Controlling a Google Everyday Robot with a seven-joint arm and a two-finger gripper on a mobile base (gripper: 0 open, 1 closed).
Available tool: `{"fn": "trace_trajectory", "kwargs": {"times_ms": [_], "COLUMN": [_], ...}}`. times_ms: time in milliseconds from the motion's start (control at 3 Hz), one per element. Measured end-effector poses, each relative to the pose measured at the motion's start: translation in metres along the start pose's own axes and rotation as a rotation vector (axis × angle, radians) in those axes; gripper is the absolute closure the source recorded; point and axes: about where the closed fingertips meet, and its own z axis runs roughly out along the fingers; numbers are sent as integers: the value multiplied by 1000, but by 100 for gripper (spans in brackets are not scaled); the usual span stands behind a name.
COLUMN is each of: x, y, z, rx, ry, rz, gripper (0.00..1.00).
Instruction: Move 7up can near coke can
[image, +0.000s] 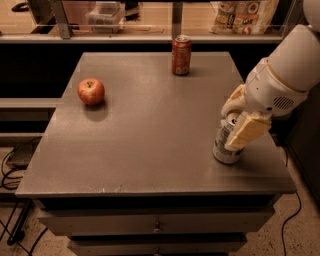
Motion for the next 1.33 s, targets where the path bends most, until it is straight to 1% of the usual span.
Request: {"fn": "trace_trajectory", "kwargs": {"times_ms": [333,667,1000,1333], "x": [4,-4,-22,-41], "y": [-9,-25,-52,-89], "z": [3,-18,-52,-81], "rx": [12,61,131,217], "ry": [25,32,27,-17], "rz": [-3,-24,-48,-27], "gripper": [64,87,100,100]}}
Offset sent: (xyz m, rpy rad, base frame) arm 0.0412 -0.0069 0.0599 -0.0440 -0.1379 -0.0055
